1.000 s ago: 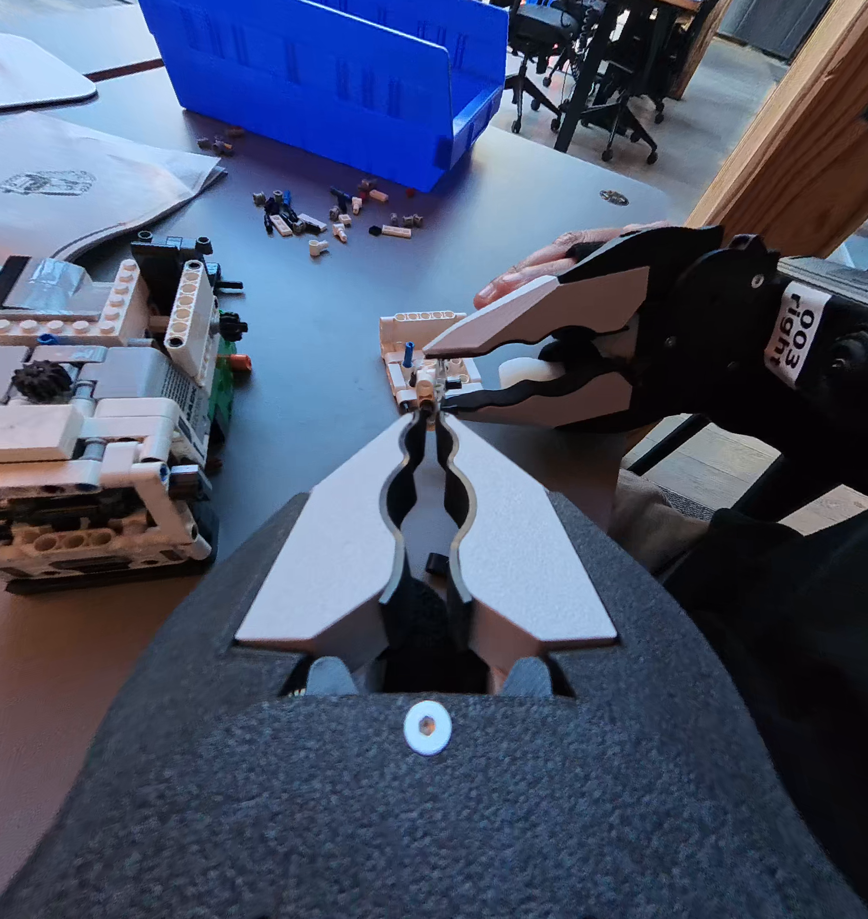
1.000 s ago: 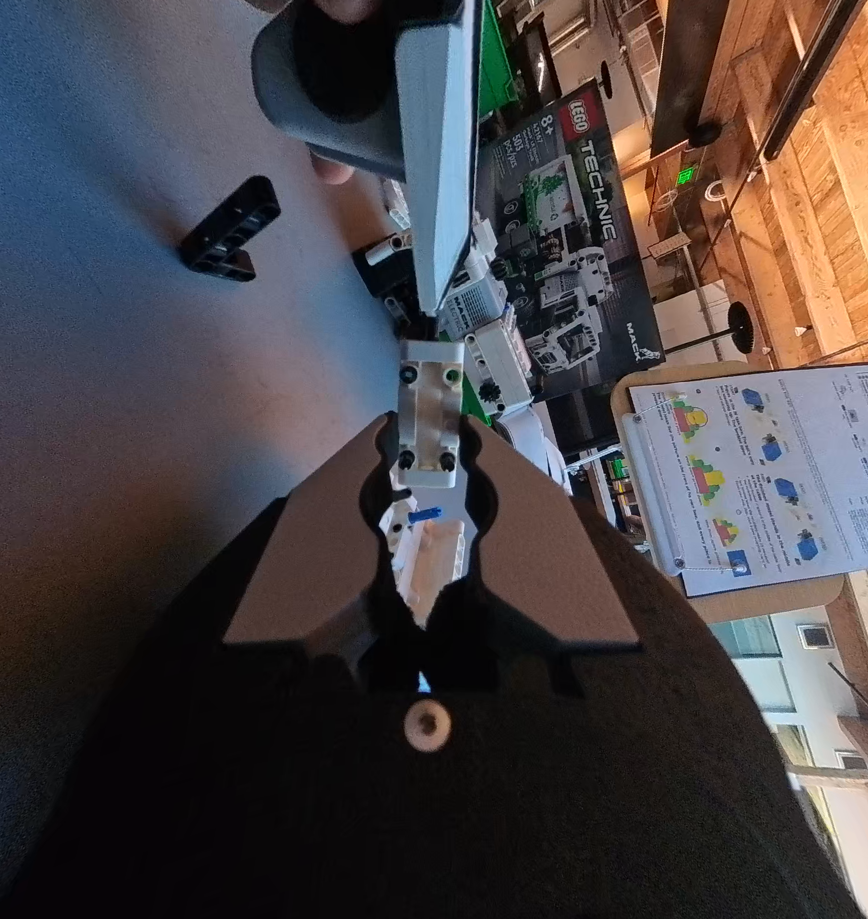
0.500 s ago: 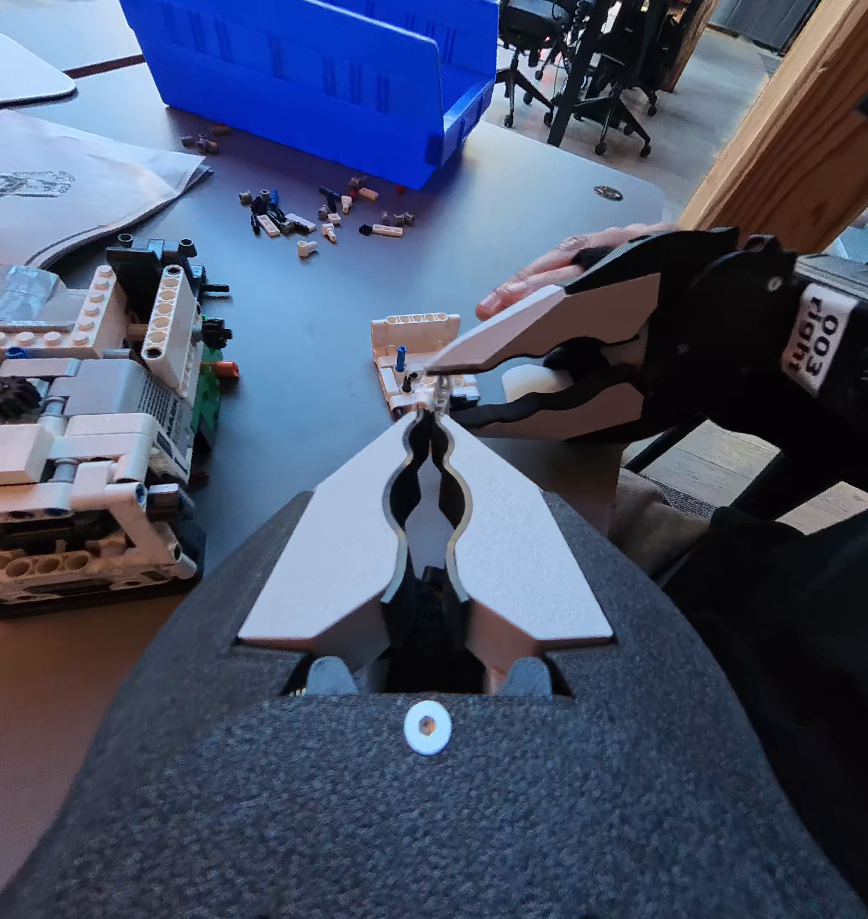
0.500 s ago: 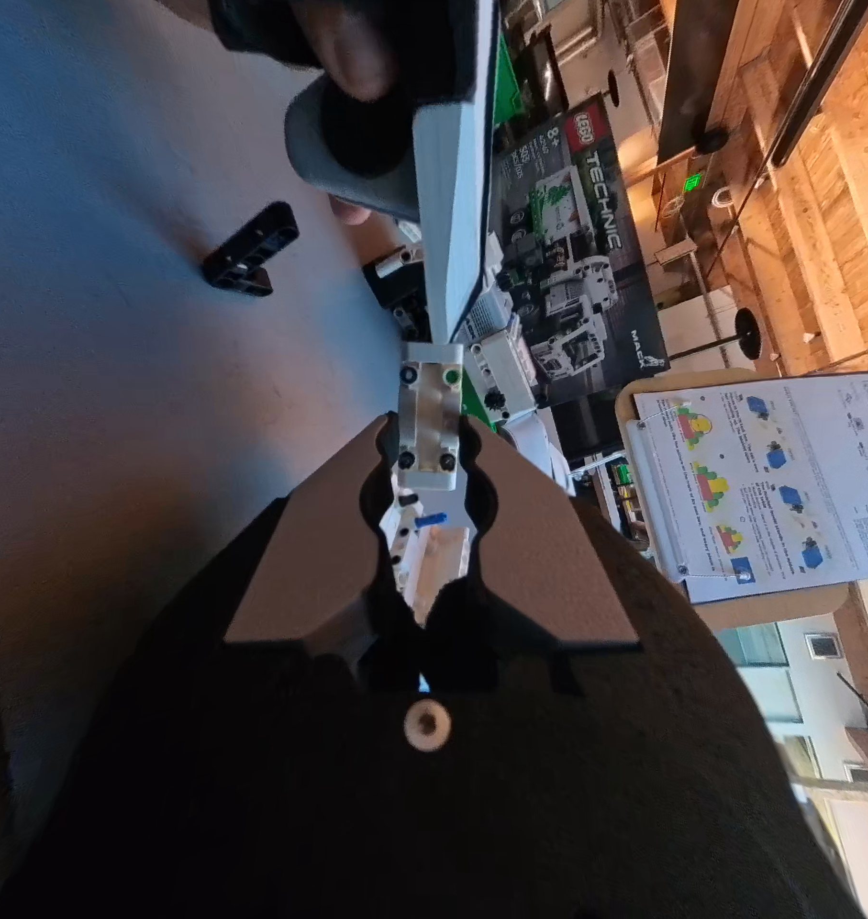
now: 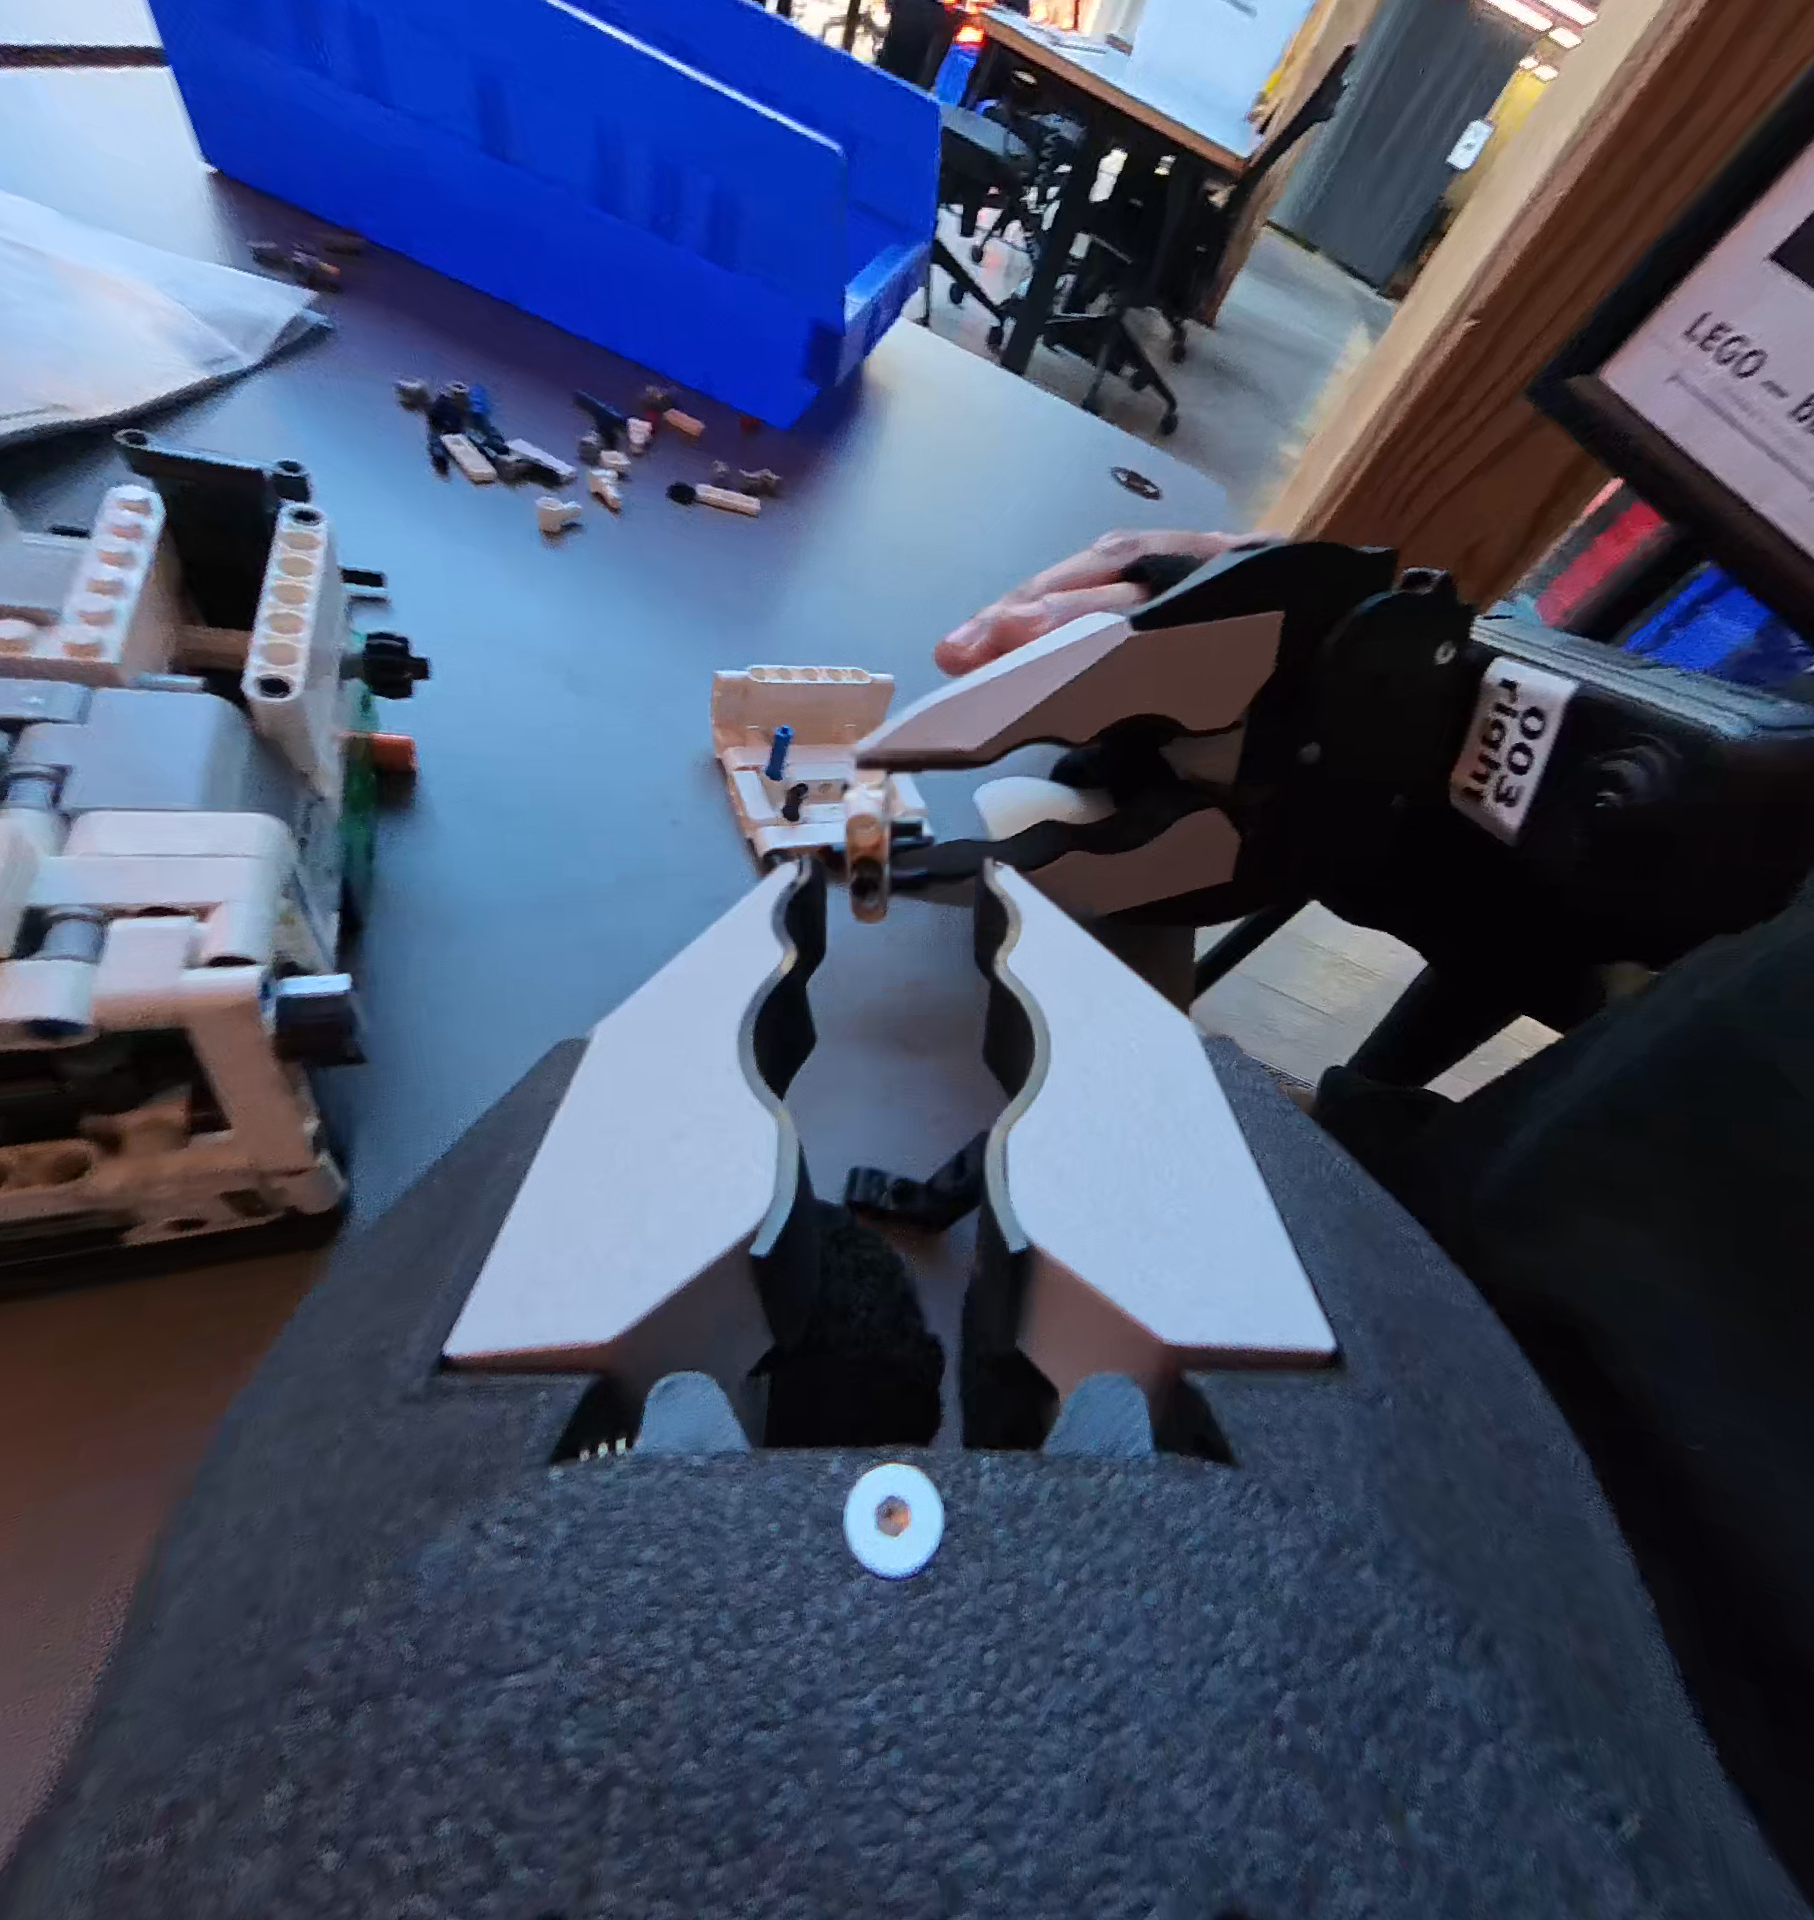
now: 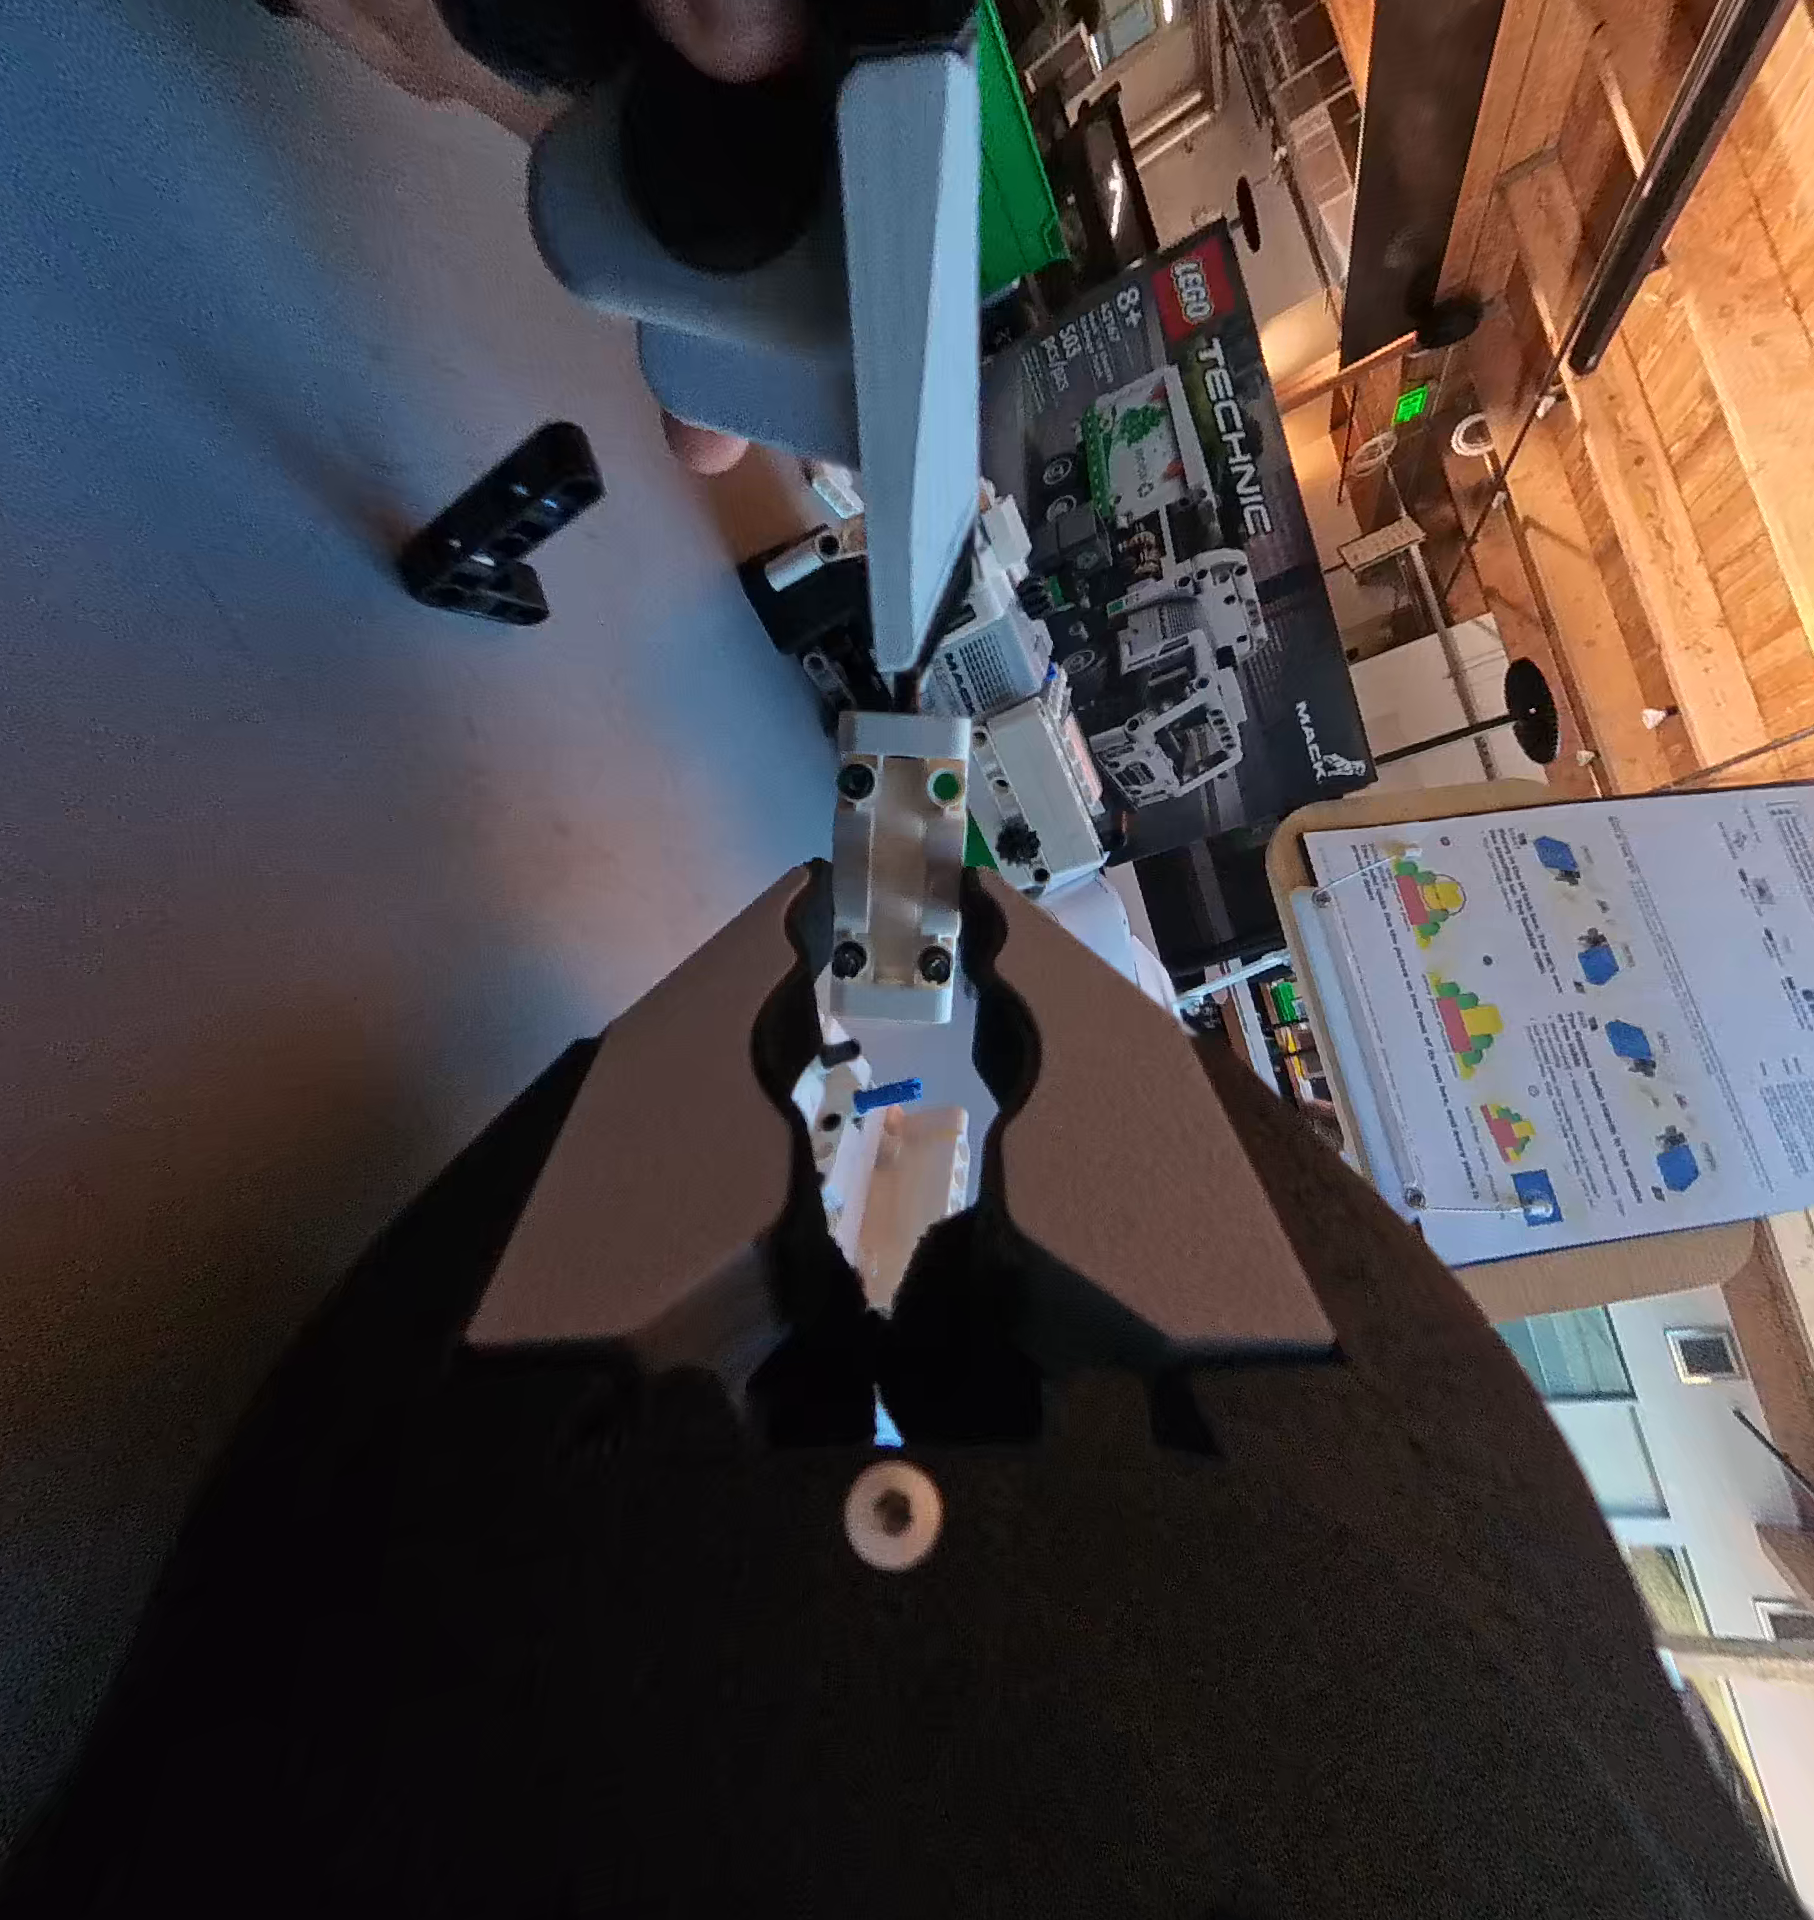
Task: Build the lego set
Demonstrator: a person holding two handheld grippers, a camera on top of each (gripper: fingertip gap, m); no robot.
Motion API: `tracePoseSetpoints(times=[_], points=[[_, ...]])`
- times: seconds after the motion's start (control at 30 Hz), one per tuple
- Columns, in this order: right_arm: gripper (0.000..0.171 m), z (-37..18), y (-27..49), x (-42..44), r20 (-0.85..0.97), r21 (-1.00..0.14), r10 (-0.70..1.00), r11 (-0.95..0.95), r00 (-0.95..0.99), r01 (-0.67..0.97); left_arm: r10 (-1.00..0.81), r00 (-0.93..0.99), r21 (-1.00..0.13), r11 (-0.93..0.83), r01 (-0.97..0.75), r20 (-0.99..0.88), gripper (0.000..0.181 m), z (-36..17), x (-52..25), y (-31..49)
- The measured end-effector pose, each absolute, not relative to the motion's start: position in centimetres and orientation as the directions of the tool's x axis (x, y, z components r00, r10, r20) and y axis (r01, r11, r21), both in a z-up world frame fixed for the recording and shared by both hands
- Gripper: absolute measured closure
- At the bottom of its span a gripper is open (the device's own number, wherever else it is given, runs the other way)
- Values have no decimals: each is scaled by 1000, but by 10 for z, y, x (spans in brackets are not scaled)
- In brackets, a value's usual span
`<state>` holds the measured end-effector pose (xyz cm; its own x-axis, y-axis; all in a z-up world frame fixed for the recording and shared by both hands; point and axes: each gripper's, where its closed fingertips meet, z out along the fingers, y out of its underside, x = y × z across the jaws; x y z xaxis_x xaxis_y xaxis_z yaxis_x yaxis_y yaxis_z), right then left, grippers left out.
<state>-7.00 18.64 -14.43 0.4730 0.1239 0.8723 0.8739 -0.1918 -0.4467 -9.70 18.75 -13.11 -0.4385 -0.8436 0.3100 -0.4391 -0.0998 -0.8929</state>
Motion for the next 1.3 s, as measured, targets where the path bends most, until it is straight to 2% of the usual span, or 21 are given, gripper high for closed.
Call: tracePoseSetpoints(times=[0.33,0.43,0.57,0.63,0.7,0.77,0.8,0.87,0.97,1.07,1.23,1.3], points=[[147,-148,183,-86,889,-414,150,-139,433,899,-839,-474,-874,-5,-486,269,173,-142,-101,177],[147,-145,185,-90,855,-481,163,-110,493,870,-846,-465,-872,-1,-490,262,175,-140,-103,184],[136,-126,187,-97,646,-718,219,-149,731,680,-887,-394,-889,-37,-455,239,175,-128,-108,212],[137,-123,187,-94,494,-801,233,-251,838,543,-909,-330,-900,-97,-426,255,175,-120,-114,235],[129,-137,187,-100,263,-844,234,-414,936,341,-921,-258,-897,-172,-406,293,175,-118,-122,256],[129,-150,185,-125,34,-848,247,-506,968,159,-924,-209,-890,-220,-400,322,175,-121,-131,268],[130,-155,186,-133,-12,-841,228,-529,973,113,-924,-198,-891,-230,-391,326,175,-123,-135,270],[130,-164,188,-134,41,-817,173,-561,984,133,-922,-204,-890,-232,-392,330,175,-126,-142,266],[132,-172,189,-149,27,-795,173,-594,985,126,-929,-222,-895,-188,-404,295,175,-131,-148,255],[139,-182,191,-148,85,-777,146,-610,986,157,-929,-254,-901,-148,-408,268,175,-132,-151,247],[151,-178,198,-148,67,-800,129,-585,989,131,-941,-220,-875,-128,-467,255,175,-144,-154,248],[161,-180,199,-146,133,-784,143,-590,981,192,-944,-201,-854,-129,-505,261,175,-151,-154,246]])
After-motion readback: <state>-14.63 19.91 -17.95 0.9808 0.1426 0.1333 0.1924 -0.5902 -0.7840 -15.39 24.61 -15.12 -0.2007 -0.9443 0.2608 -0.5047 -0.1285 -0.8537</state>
